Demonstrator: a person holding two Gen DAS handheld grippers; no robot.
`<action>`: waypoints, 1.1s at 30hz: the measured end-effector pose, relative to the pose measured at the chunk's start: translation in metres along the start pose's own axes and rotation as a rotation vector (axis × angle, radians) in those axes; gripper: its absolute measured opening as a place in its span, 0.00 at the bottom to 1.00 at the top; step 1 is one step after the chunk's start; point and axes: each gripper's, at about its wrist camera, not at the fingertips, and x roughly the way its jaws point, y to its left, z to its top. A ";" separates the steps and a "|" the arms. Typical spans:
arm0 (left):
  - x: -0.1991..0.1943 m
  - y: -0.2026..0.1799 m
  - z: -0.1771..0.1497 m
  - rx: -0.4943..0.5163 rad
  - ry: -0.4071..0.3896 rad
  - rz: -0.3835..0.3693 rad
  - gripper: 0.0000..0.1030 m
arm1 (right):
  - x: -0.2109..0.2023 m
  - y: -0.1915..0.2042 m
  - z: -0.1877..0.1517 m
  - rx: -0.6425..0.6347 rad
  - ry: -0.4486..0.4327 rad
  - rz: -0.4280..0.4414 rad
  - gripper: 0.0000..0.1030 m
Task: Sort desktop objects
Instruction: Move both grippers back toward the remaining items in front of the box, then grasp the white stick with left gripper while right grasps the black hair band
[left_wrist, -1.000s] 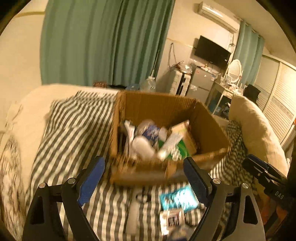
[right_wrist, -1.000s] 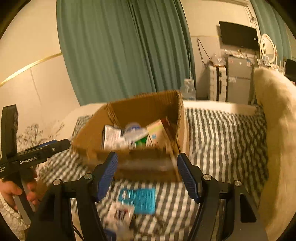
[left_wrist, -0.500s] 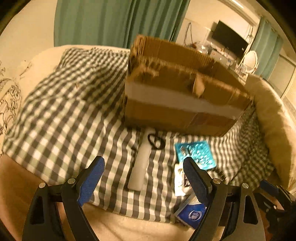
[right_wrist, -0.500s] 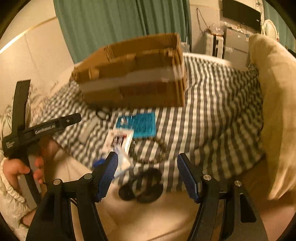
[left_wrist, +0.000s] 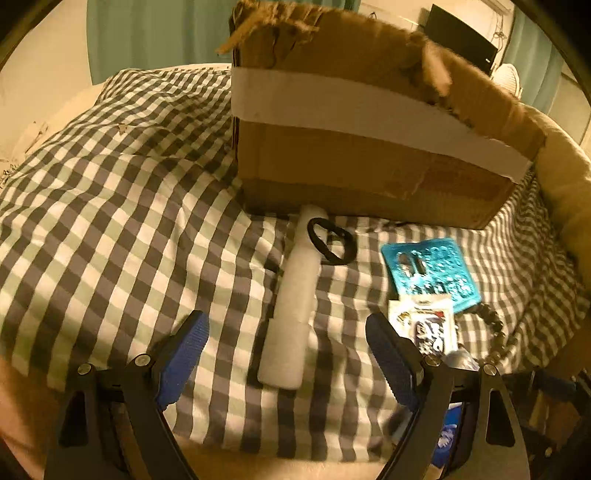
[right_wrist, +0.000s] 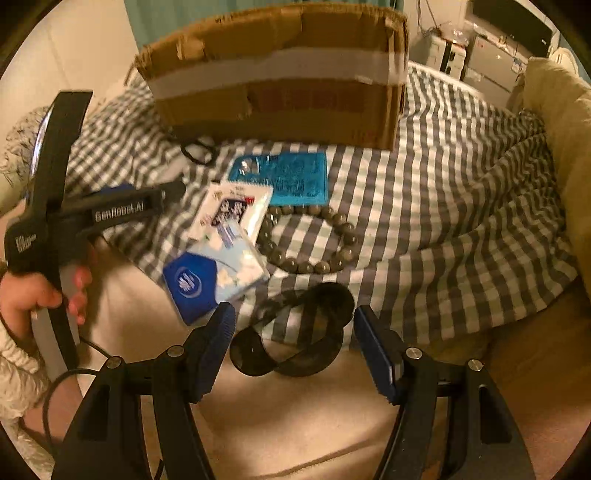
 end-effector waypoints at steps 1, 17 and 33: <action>0.002 -0.001 0.001 0.005 -0.005 0.005 0.87 | 0.003 0.000 -0.001 0.000 0.010 0.002 0.66; -0.003 0.001 -0.004 0.015 -0.014 -0.022 0.21 | 0.009 -0.001 -0.004 -0.002 0.054 -0.018 0.51; -0.053 -0.014 -0.015 0.094 -0.078 -0.087 0.14 | -0.027 -0.009 0.000 0.050 -0.082 0.004 0.31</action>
